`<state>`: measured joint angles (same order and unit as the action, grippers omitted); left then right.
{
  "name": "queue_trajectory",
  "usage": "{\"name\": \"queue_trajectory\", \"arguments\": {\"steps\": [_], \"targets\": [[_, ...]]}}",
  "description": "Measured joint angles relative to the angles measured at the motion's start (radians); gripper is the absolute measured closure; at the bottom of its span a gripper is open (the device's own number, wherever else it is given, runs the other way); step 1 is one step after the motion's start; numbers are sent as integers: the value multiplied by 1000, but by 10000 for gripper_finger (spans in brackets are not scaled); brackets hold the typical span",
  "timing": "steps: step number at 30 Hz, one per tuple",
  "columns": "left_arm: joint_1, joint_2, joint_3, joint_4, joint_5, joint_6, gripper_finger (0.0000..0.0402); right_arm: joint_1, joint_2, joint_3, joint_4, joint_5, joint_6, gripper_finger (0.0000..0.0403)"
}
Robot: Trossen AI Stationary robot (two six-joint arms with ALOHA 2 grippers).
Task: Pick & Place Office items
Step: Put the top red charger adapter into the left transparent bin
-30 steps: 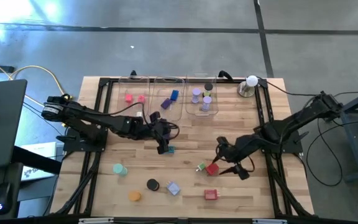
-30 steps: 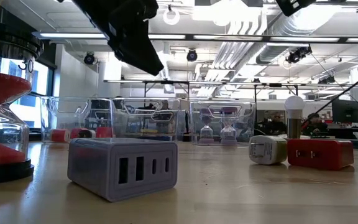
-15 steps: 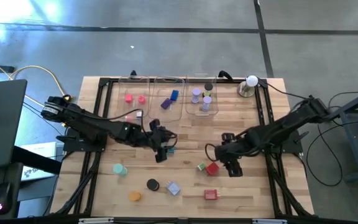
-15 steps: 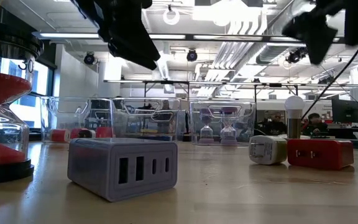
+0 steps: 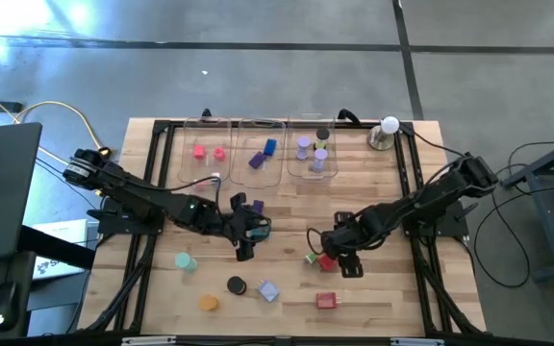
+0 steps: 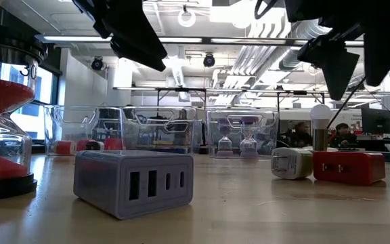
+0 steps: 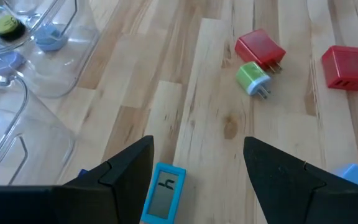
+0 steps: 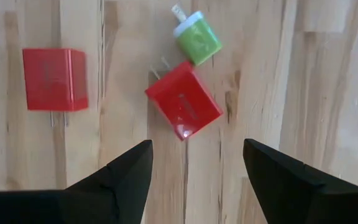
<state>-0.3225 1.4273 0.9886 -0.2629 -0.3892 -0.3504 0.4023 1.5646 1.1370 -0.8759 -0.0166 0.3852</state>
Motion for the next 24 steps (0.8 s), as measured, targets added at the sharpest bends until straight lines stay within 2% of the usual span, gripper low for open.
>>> {"name": "queue_trajectory", "arguments": {"steps": [6, 14, 17, 24], "targets": [[-2, 0, 0, 0, 0, -7, 161, 3, 0, 0, 25, 9, 51, 149], [-2, 0, 0, 1, 0, -10, 161, 6, 0, 0, 28, 8, 115, 38], [-1, 0, 0, 2, 0, -10, 161, 18, 0, 0, 28, 8, 151, 10], [-1, 0, 0, 2, 0, -10, 161, 58, 0, 0, 42, 19, 188, 22]]}}
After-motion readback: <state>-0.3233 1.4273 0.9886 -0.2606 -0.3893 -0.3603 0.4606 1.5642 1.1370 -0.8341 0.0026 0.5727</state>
